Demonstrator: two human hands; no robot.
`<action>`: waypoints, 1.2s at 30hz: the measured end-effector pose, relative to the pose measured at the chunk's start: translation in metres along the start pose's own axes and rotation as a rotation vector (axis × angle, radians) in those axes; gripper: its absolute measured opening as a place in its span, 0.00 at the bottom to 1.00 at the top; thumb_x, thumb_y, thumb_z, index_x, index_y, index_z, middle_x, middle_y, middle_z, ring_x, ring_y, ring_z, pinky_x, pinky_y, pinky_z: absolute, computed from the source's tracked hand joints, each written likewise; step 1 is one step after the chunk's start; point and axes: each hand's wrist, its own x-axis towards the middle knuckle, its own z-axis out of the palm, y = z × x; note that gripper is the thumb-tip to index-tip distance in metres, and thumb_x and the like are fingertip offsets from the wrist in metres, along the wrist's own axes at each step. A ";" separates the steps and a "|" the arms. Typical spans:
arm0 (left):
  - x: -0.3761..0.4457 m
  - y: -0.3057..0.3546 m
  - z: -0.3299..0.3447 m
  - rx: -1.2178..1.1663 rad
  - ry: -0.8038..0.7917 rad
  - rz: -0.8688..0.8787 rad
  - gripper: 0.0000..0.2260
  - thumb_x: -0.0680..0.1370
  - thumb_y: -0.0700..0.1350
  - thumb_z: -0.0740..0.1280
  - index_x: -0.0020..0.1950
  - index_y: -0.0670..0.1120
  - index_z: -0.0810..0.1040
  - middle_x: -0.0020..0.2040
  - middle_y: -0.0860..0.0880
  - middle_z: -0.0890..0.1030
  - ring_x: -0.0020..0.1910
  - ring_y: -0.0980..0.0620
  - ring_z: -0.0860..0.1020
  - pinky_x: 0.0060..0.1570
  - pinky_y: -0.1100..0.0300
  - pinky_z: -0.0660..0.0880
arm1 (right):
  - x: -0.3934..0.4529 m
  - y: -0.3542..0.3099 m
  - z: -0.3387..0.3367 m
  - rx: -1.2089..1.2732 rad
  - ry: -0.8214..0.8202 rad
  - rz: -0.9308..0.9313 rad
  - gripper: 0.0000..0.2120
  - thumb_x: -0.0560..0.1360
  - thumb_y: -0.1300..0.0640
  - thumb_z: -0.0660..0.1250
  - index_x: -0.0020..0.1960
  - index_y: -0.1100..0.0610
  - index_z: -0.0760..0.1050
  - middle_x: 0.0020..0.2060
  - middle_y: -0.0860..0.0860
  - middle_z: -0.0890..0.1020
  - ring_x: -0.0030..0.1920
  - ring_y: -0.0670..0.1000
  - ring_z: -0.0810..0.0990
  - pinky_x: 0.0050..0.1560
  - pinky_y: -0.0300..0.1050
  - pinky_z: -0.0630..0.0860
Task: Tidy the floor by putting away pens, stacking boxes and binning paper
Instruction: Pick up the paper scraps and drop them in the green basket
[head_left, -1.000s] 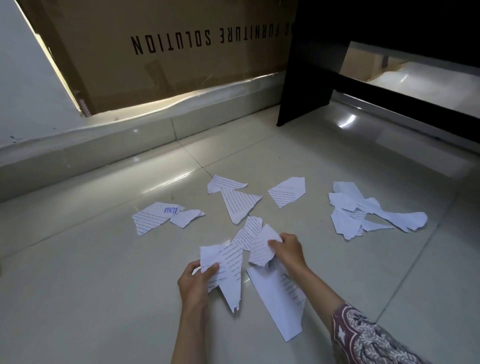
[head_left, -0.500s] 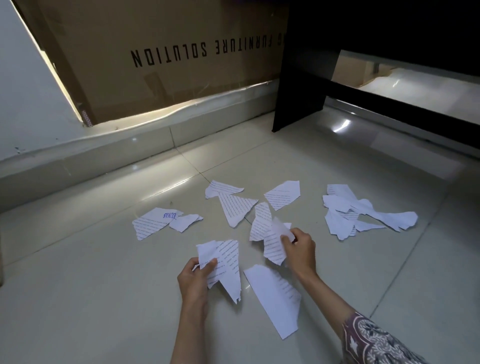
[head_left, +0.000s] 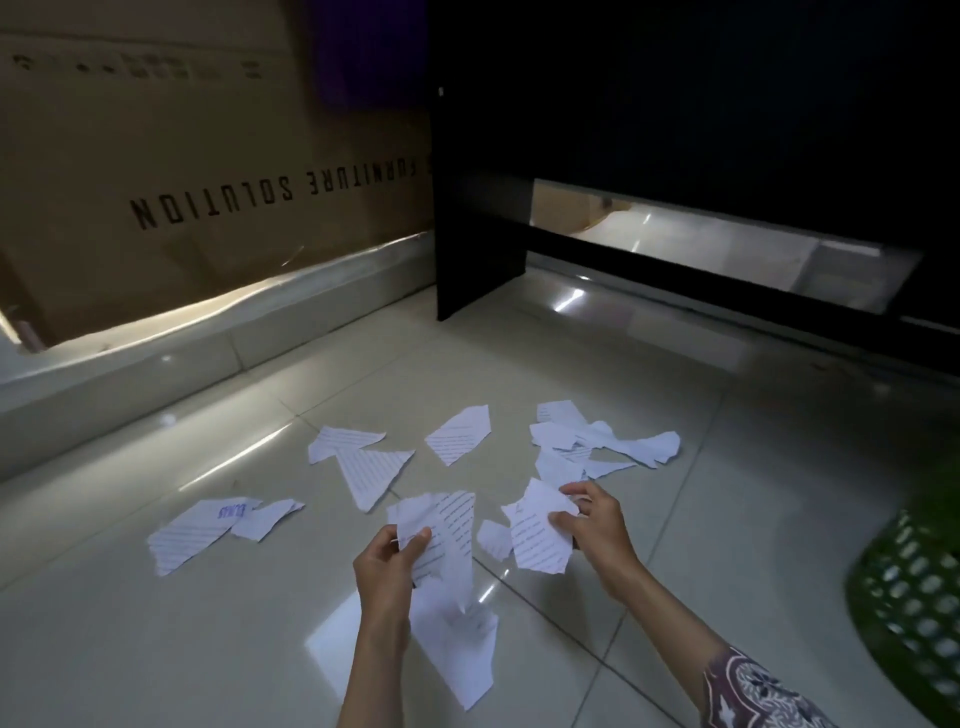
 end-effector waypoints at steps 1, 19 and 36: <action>-0.002 0.001 0.007 0.010 -0.023 0.007 0.02 0.72 0.34 0.70 0.41 0.40 0.80 0.36 0.45 0.82 0.33 0.52 0.81 0.28 0.67 0.75 | -0.001 -0.002 -0.010 0.039 0.024 0.006 0.12 0.71 0.69 0.67 0.52 0.58 0.73 0.45 0.57 0.80 0.46 0.55 0.79 0.42 0.45 0.75; -0.102 0.092 0.272 0.142 -0.738 0.191 0.04 0.73 0.34 0.69 0.40 0.42 0.81 0.28 0.53 0.82 0.27 0.57 0.79 0.25 0.69 0.72 | -0.093 -0.123 -0.259 -0.007 0.712 -0.531 0.06 0.73 0.64 0.68 0.38 0.65 0.76 0.27 0.53 0.75 0.25 0.41 0.69 0.28 0.34 0.67; -0.247 0.037 0.422 0.083 -0.861 -0.060 0.09 0.76 0.40 0.68 0.36 0.45 0.77 0.38 0.44 0.81 0.32 0.49 0.81 0.33 0.59 0.80 | -0.143 -0.068 -0.374 -0.038 1.154 -0.141 0.08 0.77 0.62 0.63 0.42 0.53 0.76 0.42 0.53 0.81 0.28 0.43 0.82 0.33 0.42 0.75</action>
